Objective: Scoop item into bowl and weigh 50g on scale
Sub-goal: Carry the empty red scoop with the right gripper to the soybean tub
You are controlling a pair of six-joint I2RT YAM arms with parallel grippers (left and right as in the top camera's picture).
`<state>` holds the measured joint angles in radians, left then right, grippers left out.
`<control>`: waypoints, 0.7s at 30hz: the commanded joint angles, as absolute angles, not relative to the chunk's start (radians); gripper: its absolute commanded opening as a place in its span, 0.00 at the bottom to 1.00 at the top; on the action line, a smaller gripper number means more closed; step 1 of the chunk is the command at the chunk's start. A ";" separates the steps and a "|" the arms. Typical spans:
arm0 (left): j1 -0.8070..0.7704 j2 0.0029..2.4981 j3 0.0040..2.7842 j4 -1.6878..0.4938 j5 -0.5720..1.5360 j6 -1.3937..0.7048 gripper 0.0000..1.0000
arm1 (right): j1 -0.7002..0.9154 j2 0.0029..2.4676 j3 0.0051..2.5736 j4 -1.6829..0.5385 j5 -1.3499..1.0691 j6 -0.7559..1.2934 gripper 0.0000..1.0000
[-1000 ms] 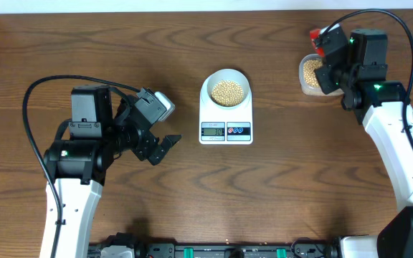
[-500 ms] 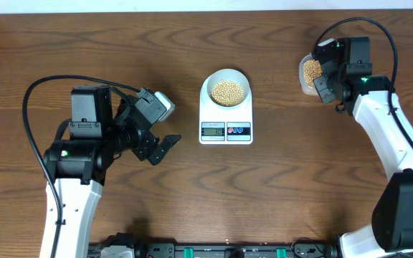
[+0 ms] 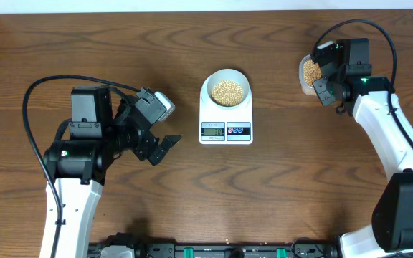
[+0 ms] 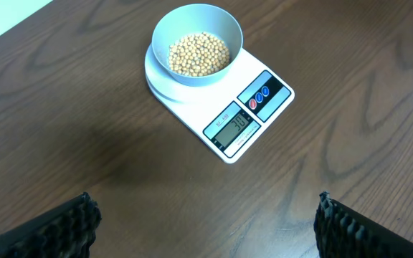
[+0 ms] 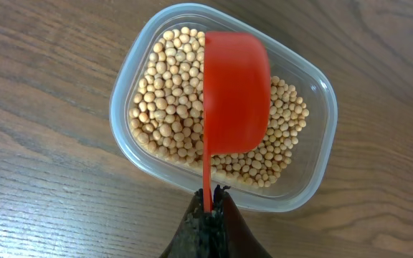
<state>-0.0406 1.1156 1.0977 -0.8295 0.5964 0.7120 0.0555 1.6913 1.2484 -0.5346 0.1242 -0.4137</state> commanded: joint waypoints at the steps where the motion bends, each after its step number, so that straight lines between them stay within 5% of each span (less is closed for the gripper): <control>1: -0.036 1.119 1.117 -0.830 0.598 0.725 0.98 | 0.044 1.691 1.239 -0.535 0.117 -0.424 0.01; 21: -0.036 1.119 1.117 -0.830 0.598 0.725 0.98 | 0.025 1.735 1.237 -0.579 -0.076 -0.397 0.01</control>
